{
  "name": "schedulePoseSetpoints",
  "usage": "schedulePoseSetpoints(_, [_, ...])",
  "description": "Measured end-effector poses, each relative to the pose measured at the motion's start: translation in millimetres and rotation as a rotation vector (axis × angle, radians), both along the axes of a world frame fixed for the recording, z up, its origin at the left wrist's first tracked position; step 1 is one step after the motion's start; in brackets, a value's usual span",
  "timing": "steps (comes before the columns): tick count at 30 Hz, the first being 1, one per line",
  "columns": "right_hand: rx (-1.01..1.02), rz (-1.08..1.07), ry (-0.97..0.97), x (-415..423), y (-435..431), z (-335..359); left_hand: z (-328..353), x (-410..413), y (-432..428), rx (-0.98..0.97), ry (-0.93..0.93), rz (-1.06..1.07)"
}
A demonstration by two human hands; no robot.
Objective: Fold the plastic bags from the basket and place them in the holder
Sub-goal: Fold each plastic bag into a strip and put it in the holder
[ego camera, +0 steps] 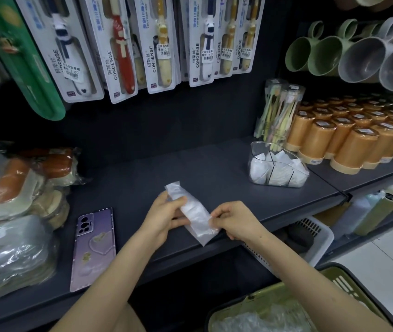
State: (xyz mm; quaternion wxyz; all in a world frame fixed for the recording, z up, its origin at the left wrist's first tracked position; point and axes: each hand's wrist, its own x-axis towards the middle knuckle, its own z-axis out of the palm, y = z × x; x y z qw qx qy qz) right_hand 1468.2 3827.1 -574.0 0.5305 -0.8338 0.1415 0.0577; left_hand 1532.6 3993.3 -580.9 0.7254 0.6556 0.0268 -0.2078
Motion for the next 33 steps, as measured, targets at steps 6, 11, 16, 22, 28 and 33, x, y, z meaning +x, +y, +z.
schedulePoseSetpoints(6, [-0.062,0.006,0.076,15.6,-0.7,1.6,0.7,36.1,8.8,0.176,-0.039,0.150])
schedulePoseSetpoints(11, [-0.119,0.052,0.122,24.3,-0.4,5.4,-13.0,42.3,14.7,0.962,-0.924,0.102])
schedulePoseSetpoints(16, [-0.148,0.086,0.141,28.7,-5.9,9.5,-17.9,23.2,8.9,1.029,-1.107,-0.451])
schedulePoseSetpoints(22, [-0.150,0.084,0.174,24.8,-25.7,16.2,-30.2,-1.5,-14.8,1.209,-0.843,-0.567])
schedulePoseSetpoints(28, [-0.440,-0.235,-0.272,3.2,-24.1,-1.0,-34.4,-10.6,-29.9,1.319,-0.764,-0.448])
schedulePoseSetpoints(33, [-0.948,0.034,-0.539,-10.7,4.7,-57.5,-35.5,-16.2,-34.3,1.347,-0.722,-0.414])
